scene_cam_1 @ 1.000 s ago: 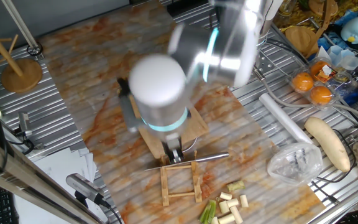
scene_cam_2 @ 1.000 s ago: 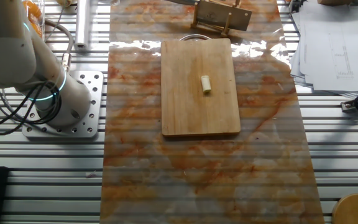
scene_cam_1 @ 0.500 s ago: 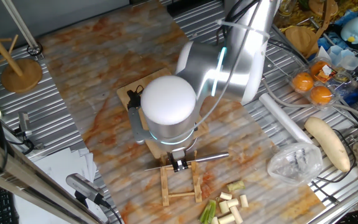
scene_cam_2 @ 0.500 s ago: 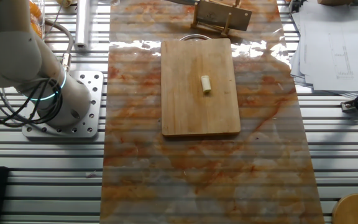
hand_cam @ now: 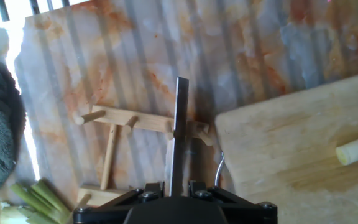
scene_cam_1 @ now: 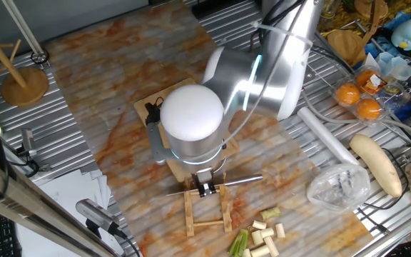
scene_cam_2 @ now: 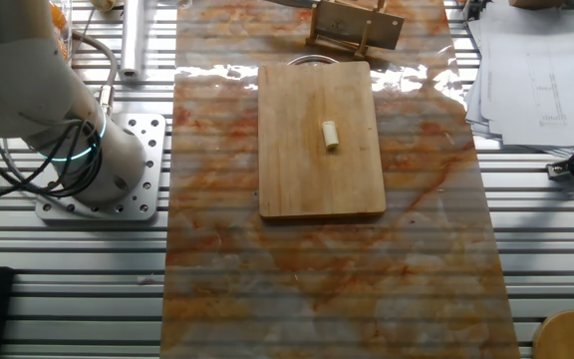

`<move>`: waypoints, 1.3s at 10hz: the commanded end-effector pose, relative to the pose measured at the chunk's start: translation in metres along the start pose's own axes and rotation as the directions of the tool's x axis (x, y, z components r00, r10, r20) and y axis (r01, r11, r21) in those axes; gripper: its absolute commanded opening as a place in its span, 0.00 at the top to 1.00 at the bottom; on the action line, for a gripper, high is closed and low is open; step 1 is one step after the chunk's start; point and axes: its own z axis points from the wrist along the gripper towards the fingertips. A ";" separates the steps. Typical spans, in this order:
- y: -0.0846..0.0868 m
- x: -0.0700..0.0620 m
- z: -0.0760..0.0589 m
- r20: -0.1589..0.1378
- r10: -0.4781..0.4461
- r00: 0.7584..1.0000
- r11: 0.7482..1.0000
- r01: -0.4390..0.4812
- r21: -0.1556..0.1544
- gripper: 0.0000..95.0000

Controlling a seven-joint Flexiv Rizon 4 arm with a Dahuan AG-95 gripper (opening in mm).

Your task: Chop the scallions

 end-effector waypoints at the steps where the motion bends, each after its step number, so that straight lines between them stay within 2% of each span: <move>1: 0.000 0.001 0.000 0.019 -0.003 1.000 1.000 0.003 0.001 1.00; 3: 0.000 0.001 0.000 0.018 -0.051 0.999 0.998 0.051 -0.034 1.00; 5: 0.000 0.001 0.000 -0.005 -0.099 0.995 0.994 0.098 -0.048 1.00; 7: 0.000 0.001 0.000 -0.025 -0.106 0.994 0.992 0.104 -0.069 1.00; 8: 0.000 0.001 0.000 -0.029 -0.103 0.994 0.993 0.101 -0.069 1.00; 9: 0.000 0.001 0.000 -0.034 -0.106 0.994 0.992 0.103 -0.070 0.80; 13: 0.000 0.001 0.000 -0.015 -0.089 0.996 0.995 0.088 -0.054 0.80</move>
